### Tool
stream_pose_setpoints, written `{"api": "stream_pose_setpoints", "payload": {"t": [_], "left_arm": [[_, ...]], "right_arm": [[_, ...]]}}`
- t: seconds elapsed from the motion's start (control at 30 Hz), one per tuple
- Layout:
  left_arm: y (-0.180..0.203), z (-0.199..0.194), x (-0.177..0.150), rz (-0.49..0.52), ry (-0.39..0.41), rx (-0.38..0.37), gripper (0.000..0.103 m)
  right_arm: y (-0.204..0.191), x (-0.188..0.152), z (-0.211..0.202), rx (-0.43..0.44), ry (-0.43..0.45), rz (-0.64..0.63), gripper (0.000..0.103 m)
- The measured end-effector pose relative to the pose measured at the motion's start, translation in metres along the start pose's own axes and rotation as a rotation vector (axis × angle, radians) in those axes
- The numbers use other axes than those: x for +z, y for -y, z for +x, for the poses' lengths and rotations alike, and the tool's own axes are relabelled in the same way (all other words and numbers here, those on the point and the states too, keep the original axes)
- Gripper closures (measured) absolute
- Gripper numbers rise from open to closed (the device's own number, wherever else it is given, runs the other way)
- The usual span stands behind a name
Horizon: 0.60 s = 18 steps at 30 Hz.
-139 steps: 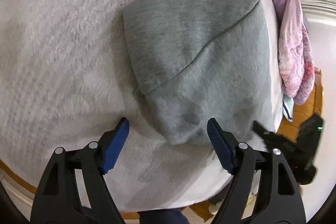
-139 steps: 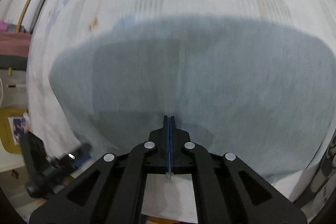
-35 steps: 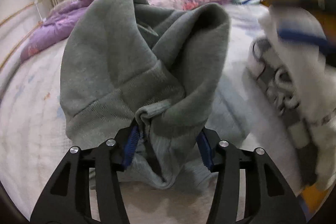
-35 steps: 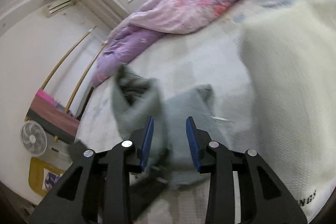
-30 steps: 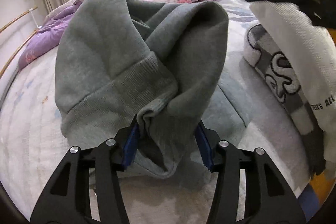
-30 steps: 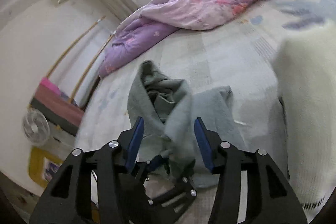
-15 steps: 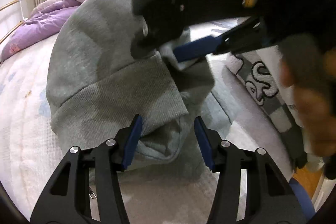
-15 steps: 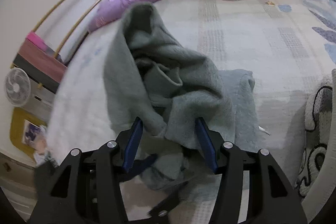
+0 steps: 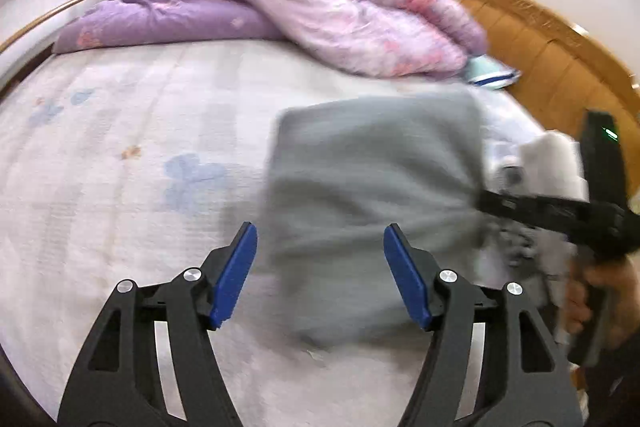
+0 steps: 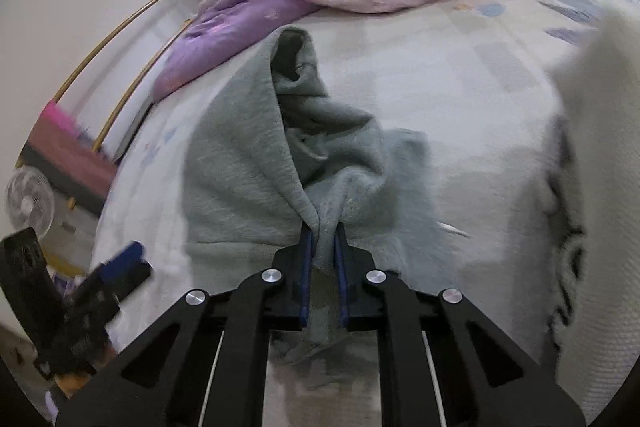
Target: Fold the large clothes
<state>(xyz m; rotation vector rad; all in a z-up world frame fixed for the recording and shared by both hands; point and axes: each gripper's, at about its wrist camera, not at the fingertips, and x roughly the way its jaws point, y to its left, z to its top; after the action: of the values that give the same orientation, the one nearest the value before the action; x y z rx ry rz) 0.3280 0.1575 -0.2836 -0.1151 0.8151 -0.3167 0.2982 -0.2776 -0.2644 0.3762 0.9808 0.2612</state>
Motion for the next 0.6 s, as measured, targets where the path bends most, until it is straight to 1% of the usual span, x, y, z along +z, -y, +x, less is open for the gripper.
{"api": "stream_pose_setpoints", "payload": {"t": [0.03,0.07,0.1,0.13,0.17,0.2,0.23,0.27,0.33,0.37,0.47,0.5,0.6], "left_arm": [[-0.001,0.012,0.003,-0.001,-0.023,0.027,0.036],[-0.002,0.03,0.004,-0.009,-0.077,0.04,0.035],[-0.003,0.042,0.003,-0.022,-0.098,0.006,0.035],[-0.004,0.052,0.003,-0.044,-0.107,-0.011,0.035],[-0.004,0.059,0.003,-0.044,-0.124,0.021,0.035],[0.0,0.062,-0.002,-0.031,-0.133,0.04,0.035],[0.003,0.064,-0.002,-0.011,-0.134,0.046,0.036],[0.005,0.065,-0.002,0.003,-0.128,0.041,0.038],[0.011,0.066,-0.004,0.024,-0.127,0.036,0.042],[0.012,0.068,-0.005,0.032,-0.126,0.032,0.043],[0.018,0.064,-0.009,0.04,-0.121,0.04,0.044],[0.02,0.065,-0.01,0.046,-0.119,0.045,0.044],[0.023,0.066,-0.011,0.066,-0.116,0.054,0.044]], "right_arm": [[0.011,-0.001,0.003,-0.02,-0.008,0.026,0.094],[0.02,-0.002,0.008,-0.045,-0.012,0.049,0.094],[0.027,-0.003,0.015,-0.066,-0.027,0.063,0.093],[0.035,-0.006,0.022,-0.074,-0.045,0.084,0.092],[0.038,-0.008,0.025,-0.064,-0.048,0.097,0.09],[0.038,-0.01,0.024,-0.055,-0.047,0.093,0.085],[0.035,-0.01,0.022,-0.057,-0.046,0.085,0.074],[0.031,-0.011,0.012,-0.072,-0.024,0.075,0.071],[0.02,-0.009,-0.004,-0.128,0.017,0.044,0.071],[0.013,-0.006,-0.018,-0.153,0.058,0.018,0.071],[-0.009,0.005,-0.037,-0.115,0.126,-0.038,0.071],[-0.021,0.013,-0.037,-0.075,0.134,-0.07,0.074],[-0.042,0.034,-0.017,-0.042,0.136,-0.117,0.075]]}}
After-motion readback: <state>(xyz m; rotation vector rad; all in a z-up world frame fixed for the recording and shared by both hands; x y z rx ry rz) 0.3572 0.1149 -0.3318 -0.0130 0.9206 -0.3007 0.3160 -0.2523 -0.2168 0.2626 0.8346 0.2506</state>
